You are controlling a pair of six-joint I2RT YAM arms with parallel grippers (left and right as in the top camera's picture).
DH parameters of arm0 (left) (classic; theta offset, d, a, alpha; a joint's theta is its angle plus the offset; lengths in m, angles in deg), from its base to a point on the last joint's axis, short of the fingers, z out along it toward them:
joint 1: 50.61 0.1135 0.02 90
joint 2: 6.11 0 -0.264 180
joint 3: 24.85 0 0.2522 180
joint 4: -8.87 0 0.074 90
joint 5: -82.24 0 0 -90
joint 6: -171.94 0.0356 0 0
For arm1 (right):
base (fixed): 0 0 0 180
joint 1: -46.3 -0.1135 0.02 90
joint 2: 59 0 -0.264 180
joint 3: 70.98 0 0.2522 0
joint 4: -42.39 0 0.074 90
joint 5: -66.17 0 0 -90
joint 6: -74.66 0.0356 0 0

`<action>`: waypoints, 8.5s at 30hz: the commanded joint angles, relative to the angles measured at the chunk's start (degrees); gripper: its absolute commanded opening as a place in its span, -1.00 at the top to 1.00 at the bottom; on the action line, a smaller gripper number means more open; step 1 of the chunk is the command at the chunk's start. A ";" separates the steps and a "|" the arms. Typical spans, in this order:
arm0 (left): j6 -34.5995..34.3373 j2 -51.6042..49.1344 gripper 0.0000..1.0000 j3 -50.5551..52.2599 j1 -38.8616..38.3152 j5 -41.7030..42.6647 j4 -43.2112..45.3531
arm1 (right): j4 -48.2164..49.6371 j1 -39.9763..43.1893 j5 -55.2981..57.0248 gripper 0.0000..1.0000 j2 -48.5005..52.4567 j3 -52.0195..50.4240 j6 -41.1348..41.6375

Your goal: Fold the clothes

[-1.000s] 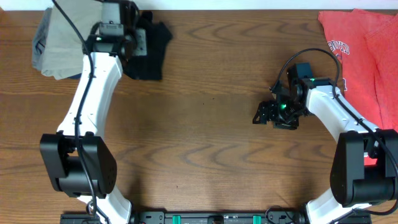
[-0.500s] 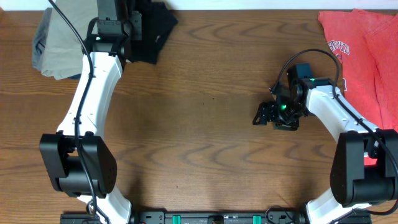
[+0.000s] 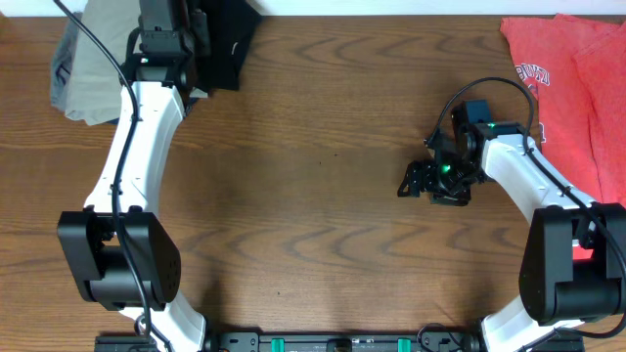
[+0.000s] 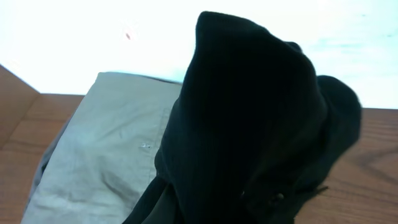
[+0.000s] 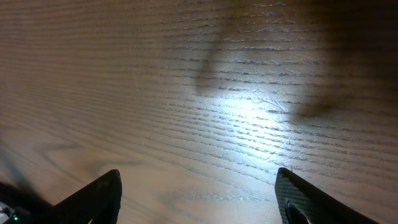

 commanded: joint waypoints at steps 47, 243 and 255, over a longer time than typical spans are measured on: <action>-5.95 -3.78 0.86 -2.19 6.78 -2.32 6.05 | -2.93 -0.37 -0.20 -0.53 -0.33 0.68 -1.11; -20.72 77.96 -0.96 17.97 13.05 24.26 -71.76 | -6.71 -13.11 25.75 -0.99 -70.38 -16.59 24.02; -20.74 80.35 -0.96 17.97 9.33 24.26 -71.80 | -9.57 -13.11 25.75 -0.99 -70.38 -16.59 24.02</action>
